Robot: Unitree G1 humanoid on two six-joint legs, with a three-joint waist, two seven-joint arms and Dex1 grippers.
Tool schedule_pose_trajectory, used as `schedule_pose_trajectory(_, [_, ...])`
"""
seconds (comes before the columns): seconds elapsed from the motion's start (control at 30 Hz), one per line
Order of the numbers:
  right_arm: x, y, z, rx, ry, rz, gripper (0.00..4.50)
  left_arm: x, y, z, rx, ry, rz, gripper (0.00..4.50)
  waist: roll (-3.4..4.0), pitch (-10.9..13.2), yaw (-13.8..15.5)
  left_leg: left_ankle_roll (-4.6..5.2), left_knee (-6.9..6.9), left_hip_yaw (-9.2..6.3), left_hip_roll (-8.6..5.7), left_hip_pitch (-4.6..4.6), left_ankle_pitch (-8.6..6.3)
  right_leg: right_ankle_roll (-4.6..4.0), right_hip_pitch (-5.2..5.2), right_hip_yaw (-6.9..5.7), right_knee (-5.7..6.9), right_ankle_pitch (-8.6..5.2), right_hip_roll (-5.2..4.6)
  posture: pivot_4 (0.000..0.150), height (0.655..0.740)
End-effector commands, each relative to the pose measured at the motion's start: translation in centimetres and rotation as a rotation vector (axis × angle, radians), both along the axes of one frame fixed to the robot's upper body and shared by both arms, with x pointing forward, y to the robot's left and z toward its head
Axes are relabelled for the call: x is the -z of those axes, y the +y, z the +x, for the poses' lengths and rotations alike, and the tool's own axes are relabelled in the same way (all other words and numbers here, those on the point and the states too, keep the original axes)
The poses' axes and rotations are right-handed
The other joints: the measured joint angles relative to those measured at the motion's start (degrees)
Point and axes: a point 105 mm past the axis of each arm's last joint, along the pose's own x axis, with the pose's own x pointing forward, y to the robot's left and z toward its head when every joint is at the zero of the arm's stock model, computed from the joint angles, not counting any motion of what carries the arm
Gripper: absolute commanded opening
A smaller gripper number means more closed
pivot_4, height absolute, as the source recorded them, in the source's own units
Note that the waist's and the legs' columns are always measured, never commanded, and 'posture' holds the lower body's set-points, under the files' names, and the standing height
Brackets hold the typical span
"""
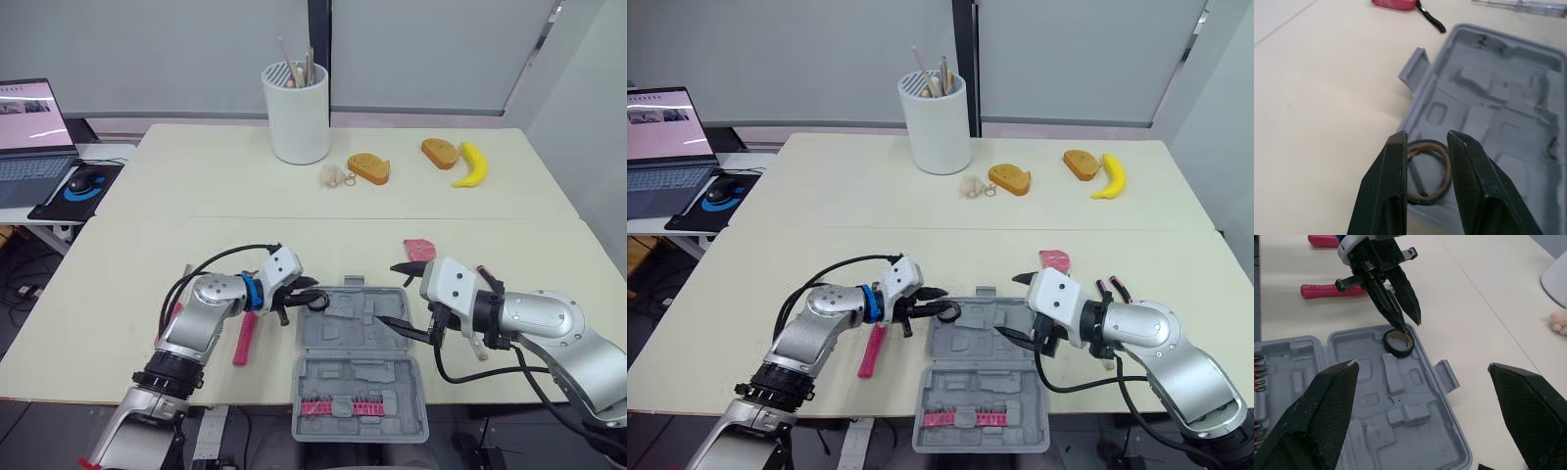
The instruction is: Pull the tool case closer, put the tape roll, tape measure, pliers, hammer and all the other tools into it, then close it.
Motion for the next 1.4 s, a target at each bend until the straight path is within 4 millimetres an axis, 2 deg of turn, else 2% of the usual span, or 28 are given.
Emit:
schedule_pose_trajectory(0.03, [-1.1, -0.2, 0.1, -0.010, -0.054, -0.008, 4.50, 0.1, -0.3, 0.7, -0.024, -0.046, -0.017, 1.29, 0.00, 0.00, -0.02, 0.00, 0.00, 0.01, 0.00, 0.01, 0.00, 0.00, 0.00, 0.00, 0.00, 0.00, 0.00, 0.150, 0.7400])
schedule_pose_trajectory(0.3, [-1.2, -0.3, 0.1, -0.003, -0.055, -0.013, 4.50, 2.3, -0.6, 0.1, -0.016, -0.011, -0.007, 1.29, 0.00, 0.00, -0.06, 0.00, 0.00, 0.00, 0.00, 0.01, 0.00, 0.00, 0.00, -0.01, 0.01, 0.00, 0.01, 0.150, 0.7400])
schedule_pose_trajectory(0.5, [-1.3, -0.4, 0.0, 0.008, -0.055, -0.012, 4.50, 2.7, -0.9, -0.6, -0.024, -0.023, -0.070, 1.29, 0.00, 0.00, -0.06, 0.00, 0.00, 0.00, 0.00, 0.01, 0.00, 0.00, 0.00, 0.00, 0.01, 0.00, 0.00, 0.150, 0.7400])
schedule_pose_trajectory(0.7, [-1.3, -0.5, 0.1, 0.009, -0.056, -0.013, 4.50, 4.6, -0.6, -0.6, -0.071, -0.018, -0.031, 1.29, 0.00, -0.01, -0.05, 0.00, 0.00, 0.00, 0.00, 0.01, 0.00, 0.00, 0.00, -0.01, 0.01, 0.00, 0.00, 0.150, 0.7400])
schedule_pose_trajectory(1.0, [-1.3, -0.4, 0.1, 0.005, -0.057, -0.015, 4.50, 4.9, -0.3, -0.5, -0.077, -0.014, -0.028, 1.29, 0.01, -0.05, -0.04, 0.00, 0.00, 0.00, -0.01, 0.09, 0.00, 0.04, 0.07, -0.01, 0.01, 0.03, 0.00, 0.150, 0.7400])
schedule_pose_trajectory(1.13, [-1.4, -0.6, 0.3, 0.019, -0.055, 0.001, 4.50, 3.3, -0.2, -0.6, -0.052, -0.051, -0.079, 1.29, 0.01, -0.05, -0.16, 0.00, 0.00, 0.00, -0.01, 0.08, 0.00, 0.04, 0.06, -0.01, 0.01, 0.02, 0.01, 0.150, 0.7400])
schedule_pose_trajectory(1.27, [-1.7, -1.3, 0.9, 0.056, -0.053, 0.034, 4.50, 0.2, 0.5, -0.3, -0.035, -0.104, -0.124, 1.29, 0.01, -0.04, -0.22, 0.00, -0.01, -0.01, 0.01, 0.06, 0.00, 0.04, 0.02, -0.01, 0.01, 0.02, 0.02, 0.150, 0.7400])
schedule_pose_trajectory(1.37, [-1.8, -3.0, 1.6, 0.096, -0.055, 0.032, 4.50, -2.2, 2.2, -0.2, -0.042, -0.125, -0.129, 1.29, 0.01, -0.04, -0.20, -0.01, 0.00, -0.01, 0.00, 0.06, 0.00, 0.04, 0.03, 0.00, 0.01, 0.03, 0.02, 0.150, 0.7400])
schedule_pose_trajectory(1.4, [-1.8, -3.6, 1.9, 0.109, -0.057, 0.027, 4.50, -2.8, 2.8, -0.4, -0.035, -0.121, -0.120, 1.47, 0.01, -0.04, -0.23, -0.01, 0.00, 0.00, 0.00, 0.07, 0.00, 0.04, 0.04, 0.01, 0.00, 0.03, 0.02, 0.150, 0.7400])
